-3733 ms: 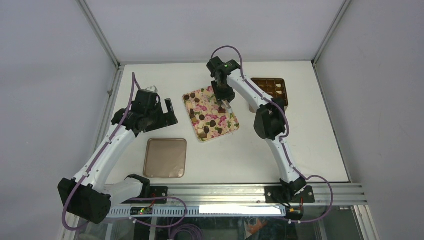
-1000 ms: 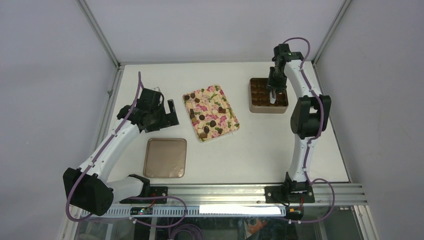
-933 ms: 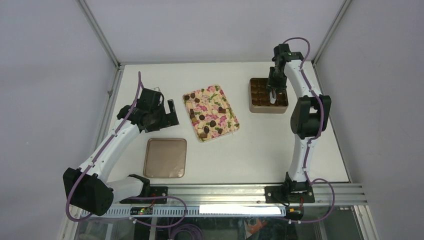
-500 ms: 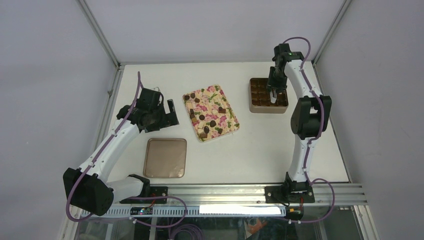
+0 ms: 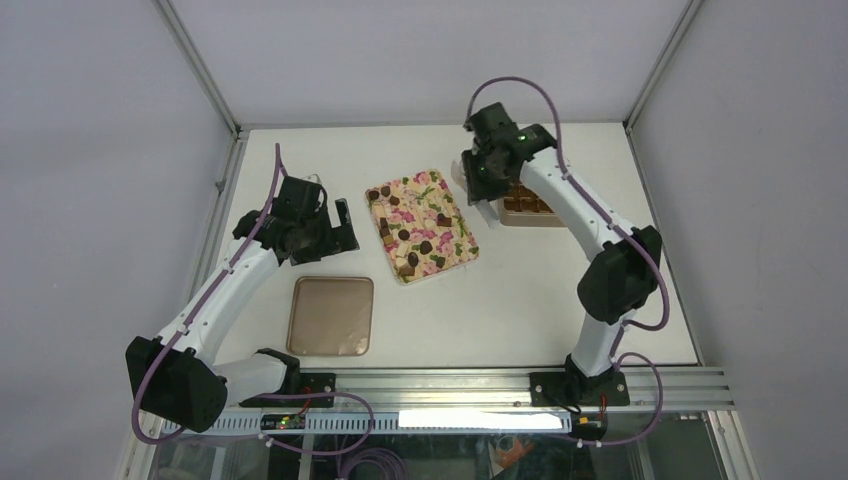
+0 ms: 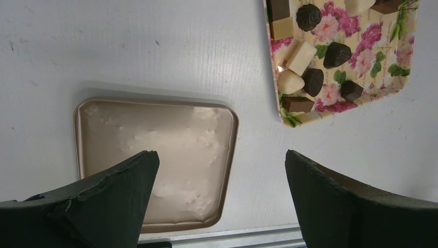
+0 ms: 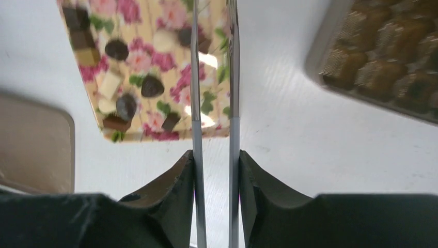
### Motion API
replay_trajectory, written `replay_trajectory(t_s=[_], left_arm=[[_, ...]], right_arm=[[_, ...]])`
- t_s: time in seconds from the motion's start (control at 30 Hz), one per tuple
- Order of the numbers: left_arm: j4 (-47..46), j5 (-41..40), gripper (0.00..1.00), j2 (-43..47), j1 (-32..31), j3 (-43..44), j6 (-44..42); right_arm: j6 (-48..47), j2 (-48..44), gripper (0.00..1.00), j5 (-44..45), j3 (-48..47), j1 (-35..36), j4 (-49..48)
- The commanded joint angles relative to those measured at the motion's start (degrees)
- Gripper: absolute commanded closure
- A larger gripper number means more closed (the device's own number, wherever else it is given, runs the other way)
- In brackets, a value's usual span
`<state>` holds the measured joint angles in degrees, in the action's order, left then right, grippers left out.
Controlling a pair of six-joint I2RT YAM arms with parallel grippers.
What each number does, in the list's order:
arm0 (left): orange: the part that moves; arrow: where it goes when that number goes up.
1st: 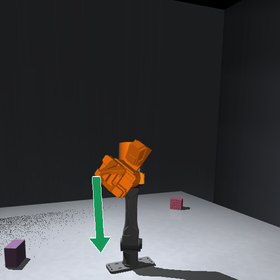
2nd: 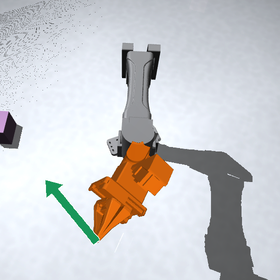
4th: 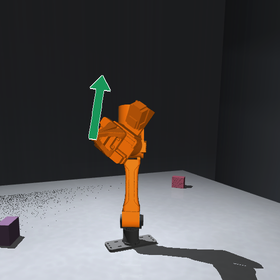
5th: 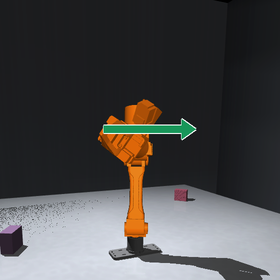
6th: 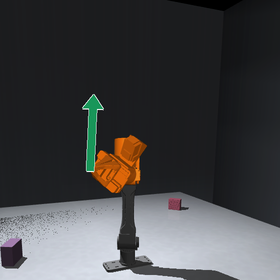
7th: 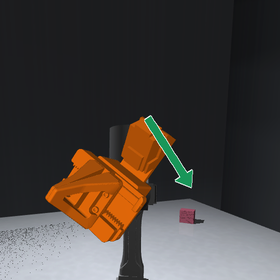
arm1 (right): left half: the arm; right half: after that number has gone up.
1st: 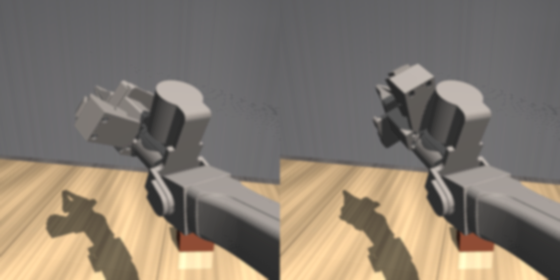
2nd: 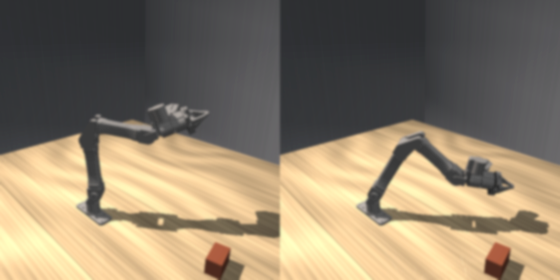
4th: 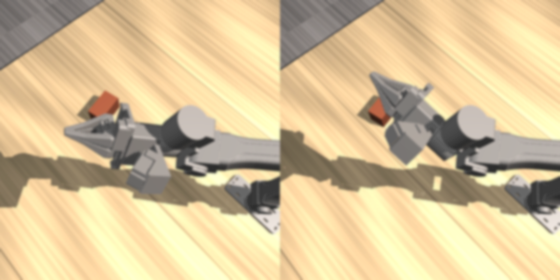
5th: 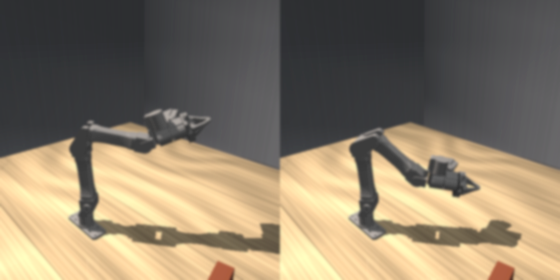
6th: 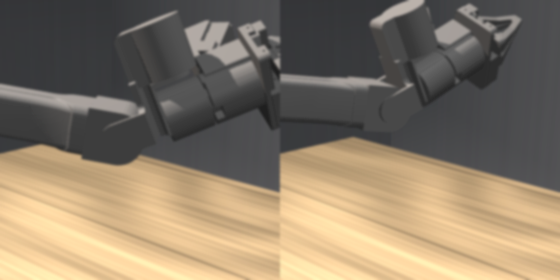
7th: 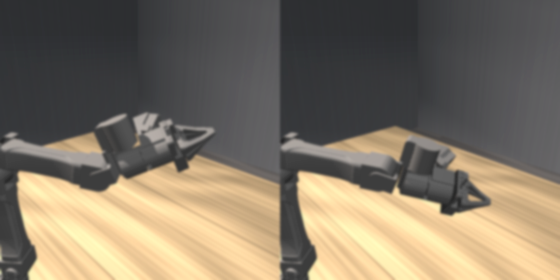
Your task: Pack the chocolate
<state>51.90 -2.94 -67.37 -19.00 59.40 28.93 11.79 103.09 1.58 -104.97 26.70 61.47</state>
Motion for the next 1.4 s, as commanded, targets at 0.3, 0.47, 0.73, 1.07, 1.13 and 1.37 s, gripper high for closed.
replay_trajectory(t_s=[0.3, 0.47, 0.73, 1.07, 1.13, 1.37], left_arm=[[-1.96, 0.19, 0.01, 2.74, 0.50, 1.14, -0.21], [-1.98, 0.17, 0.01, 2.95, 0.50, 1.05, -0.19], [-1.98, 0.09, 0.01, 3.24, 0.50, 0.54, -0.29], [-1.98, -0.11, 0.01, 3.50, 0.55, 0.07, -0.36], [-1.98, -0.10, 0.01, 3.58, 0.55, 0.02, -0.36], [-1.98, -0.08, 0.01, 3.57, 0.55, 0.00, -0.36]], right_arm=[[-1.70, 1.88, 0.64, -1.12, 7.16, 8.26, -1.31], [-1.53, 5.05, 0.63, -1.08, 4.76, 9.64, -1.08], [-1.53, 7.13, 0.59, 0.20, 3.46, 10.60, -0.74], [-1.41, 8.44, 0.74, 1.89, 1.73, 11.00, 0.47], [-1.42, 8.37, 0.81, 2.21, 1.38, 11.08, 0.77], [-1.06, 6.92, 1.00, 2.45, -0.03, 11.18, 1.12]])
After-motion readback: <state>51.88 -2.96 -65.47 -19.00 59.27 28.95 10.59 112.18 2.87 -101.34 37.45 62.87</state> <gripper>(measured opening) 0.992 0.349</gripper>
